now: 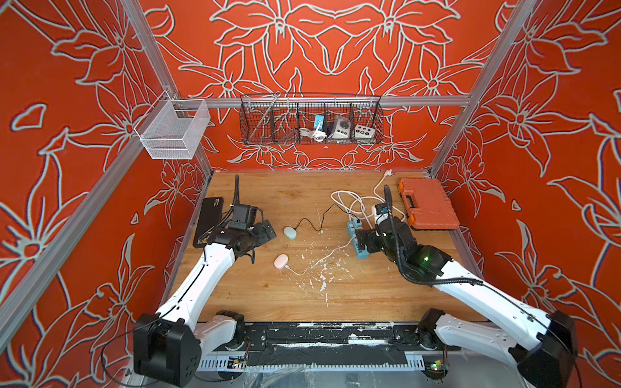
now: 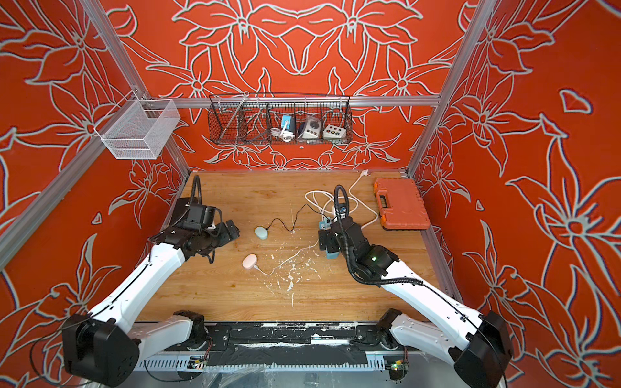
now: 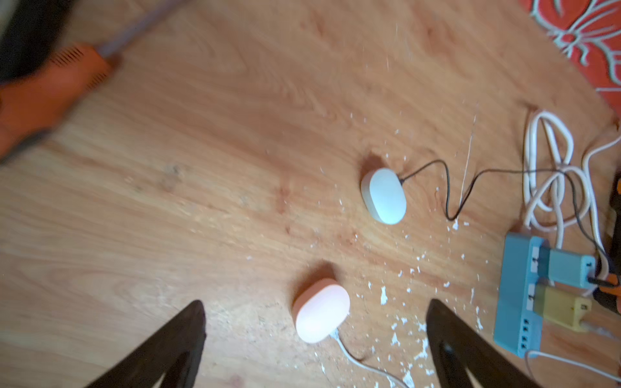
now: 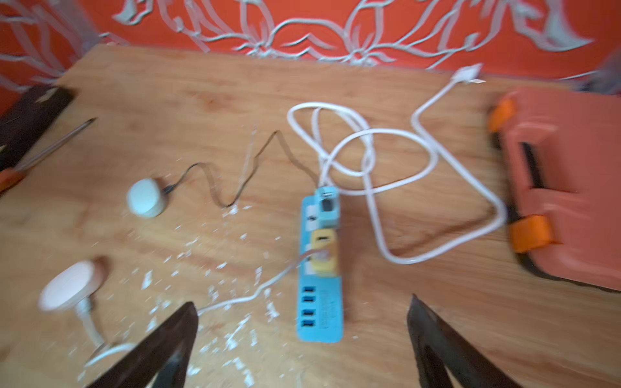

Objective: Charge the bluetooth headset
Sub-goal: Reset both arms

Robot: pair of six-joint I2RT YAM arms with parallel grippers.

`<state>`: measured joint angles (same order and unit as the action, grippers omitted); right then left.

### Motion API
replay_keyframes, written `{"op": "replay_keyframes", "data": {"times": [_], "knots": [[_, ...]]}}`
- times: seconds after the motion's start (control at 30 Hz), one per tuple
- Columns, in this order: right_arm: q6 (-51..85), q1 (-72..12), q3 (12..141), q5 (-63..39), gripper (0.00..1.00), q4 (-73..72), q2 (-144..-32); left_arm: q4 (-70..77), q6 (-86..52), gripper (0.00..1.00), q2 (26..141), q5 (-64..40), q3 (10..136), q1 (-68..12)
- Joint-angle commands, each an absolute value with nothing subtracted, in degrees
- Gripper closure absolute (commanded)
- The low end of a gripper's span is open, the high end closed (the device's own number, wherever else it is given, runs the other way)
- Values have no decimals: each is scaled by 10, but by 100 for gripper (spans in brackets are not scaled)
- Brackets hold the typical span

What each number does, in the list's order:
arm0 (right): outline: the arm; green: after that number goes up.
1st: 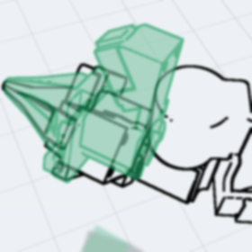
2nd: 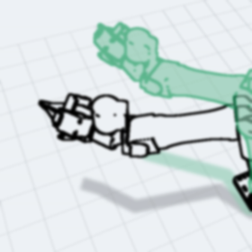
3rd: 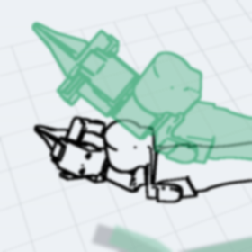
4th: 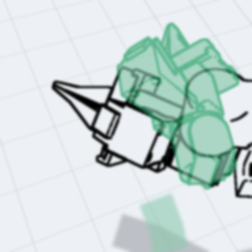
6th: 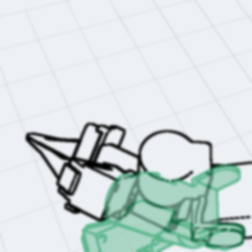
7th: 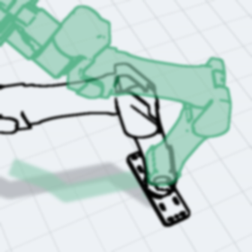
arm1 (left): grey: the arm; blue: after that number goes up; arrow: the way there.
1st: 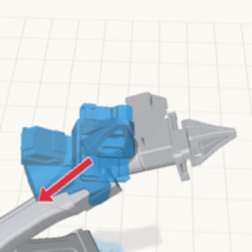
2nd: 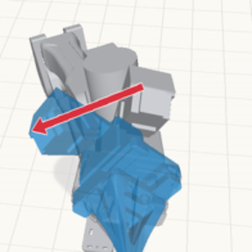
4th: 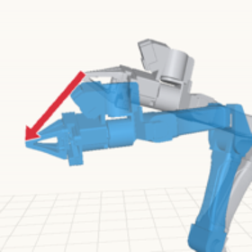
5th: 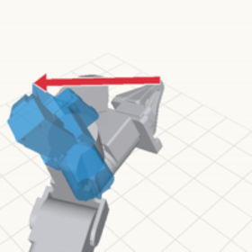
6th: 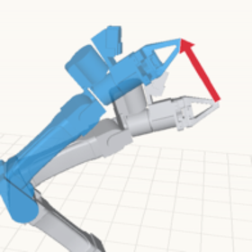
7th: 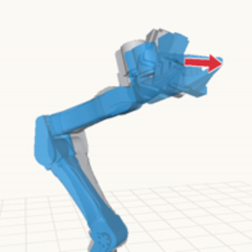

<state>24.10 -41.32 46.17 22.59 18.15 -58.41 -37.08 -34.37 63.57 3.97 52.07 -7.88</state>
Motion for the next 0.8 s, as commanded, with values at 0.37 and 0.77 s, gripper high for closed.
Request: {"op": "replay_keyframes", "data": {"times": [0.37, 0.77], "knots": [[112, -241, 295, 606, 2, -125, -660, 48, -126, 2, 629, 229, 304, -1], [-59, -146, 113, 336, 2, -634, -801, 310, -61, 2, 787, 181, 245, 4]]}}
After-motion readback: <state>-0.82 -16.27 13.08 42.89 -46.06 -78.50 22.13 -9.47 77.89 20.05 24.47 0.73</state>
